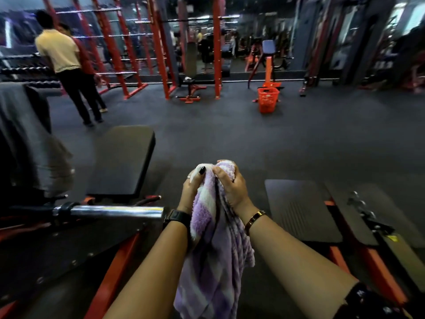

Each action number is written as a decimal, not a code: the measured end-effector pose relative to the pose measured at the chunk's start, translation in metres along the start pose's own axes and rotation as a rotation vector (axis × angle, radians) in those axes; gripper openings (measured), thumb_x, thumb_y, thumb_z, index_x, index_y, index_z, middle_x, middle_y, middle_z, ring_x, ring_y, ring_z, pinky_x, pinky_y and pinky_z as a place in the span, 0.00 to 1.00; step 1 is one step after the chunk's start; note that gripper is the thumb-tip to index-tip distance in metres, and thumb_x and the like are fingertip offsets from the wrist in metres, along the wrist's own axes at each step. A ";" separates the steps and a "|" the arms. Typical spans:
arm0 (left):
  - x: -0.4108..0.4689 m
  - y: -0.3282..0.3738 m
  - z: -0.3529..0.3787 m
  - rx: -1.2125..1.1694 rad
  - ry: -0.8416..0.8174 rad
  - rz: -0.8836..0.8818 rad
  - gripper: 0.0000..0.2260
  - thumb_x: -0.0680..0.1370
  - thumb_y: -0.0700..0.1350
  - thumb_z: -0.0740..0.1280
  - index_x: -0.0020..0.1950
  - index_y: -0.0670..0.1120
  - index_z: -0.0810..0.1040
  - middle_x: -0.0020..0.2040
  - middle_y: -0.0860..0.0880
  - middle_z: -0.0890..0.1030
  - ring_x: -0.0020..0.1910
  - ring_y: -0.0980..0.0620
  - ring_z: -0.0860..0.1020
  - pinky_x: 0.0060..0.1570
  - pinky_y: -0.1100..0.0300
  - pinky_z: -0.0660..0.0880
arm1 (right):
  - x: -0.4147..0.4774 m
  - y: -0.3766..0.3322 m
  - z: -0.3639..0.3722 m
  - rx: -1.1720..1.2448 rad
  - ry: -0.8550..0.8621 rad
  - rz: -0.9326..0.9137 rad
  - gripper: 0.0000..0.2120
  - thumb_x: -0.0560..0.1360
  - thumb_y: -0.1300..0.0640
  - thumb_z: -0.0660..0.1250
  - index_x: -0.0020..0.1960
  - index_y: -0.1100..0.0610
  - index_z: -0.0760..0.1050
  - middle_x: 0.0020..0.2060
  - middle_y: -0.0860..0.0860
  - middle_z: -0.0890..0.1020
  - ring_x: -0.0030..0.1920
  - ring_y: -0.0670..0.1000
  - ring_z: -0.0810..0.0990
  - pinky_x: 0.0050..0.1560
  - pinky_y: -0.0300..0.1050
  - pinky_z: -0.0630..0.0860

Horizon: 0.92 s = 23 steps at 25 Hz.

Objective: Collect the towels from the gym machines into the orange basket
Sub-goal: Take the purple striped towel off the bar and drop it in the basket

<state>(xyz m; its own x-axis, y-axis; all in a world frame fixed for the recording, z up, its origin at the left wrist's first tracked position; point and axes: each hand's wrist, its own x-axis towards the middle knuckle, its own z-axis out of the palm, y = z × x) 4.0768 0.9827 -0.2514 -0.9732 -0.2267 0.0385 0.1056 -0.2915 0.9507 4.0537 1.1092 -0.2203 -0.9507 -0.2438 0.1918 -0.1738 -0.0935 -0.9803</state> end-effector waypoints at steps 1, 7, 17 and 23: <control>0.009 -0.002 0.014 0.003 -0.023 0.009 0.21 0.71 0.63 0.69 0.53 0.47 0.80 0.52 0.41 0.77 0.55 0.44 0.75 0.68 0.37 0.64 | 0.009 0.001 -0.013 -0.011 0.022 -0.001 0.28 0.61 0.34 0.68 0.55 0.49 0.76 0.49 0.45 0.81 0.49 0.44 0.80 0.52 0.35 0.75; 0.074 -0.020 0.070 0.013 -0.092 -0.032 0.28 0.65 0.66 0.72 0.54 0.48 0.81 0.57 0.38 0.79 0.61 0.39 0.76 0.68 0.38 0.67 | 0.065 0.009 -0.074 -0.059 0.120 0.020 0.28 0.61 0.33 0.67 0.54 0.50 0.77 0.49 0.48 0.83 0.51 0.48 0.81 0.55 0.41 0.76; 0.222 -0.048 0.080 -0.006 -0.131 -0.077 0.33 0.62 0.68 0.73 0.56 0.44 0.80 0.59 0.36 0.79 0.62 0.38 0.76 0.68 0.37 0.66 | 0.200 0.052 -0.093 -0.100 0.220 0.053 0.20 0.66 0.40 0.69 0.53 0.50 0.77 0.47 0.46 0.82 0.51 0.48 0.80 0.58 0.43 0.75; 0.344 -0.019 0.043 -0.071 -0.104 -0.073 0.25 0.66 0.62 0.70 0.53 0.45 0.80 0.52 0.39 0.78 0.53 0.44 0.76 0.65 0.40 0.69 | 0.325 0.058 -0.049 -0.147 0.214 0.064 0.25 0.64 0.36 0.68 0.54 0.51 0.77 0.48 0.46 0.82 0.51 0.48 0.80 0.60 0.47 0.76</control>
<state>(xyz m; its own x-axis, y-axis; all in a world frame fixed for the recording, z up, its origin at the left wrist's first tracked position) 3.7314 0.9503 -0.2433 -0.9943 -0.1061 0.0055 0.0445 -0.3694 0.9282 3.7216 1.0720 -0.2173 -0.9909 -0.0335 0.1305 -0.1323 0.0605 -0.9894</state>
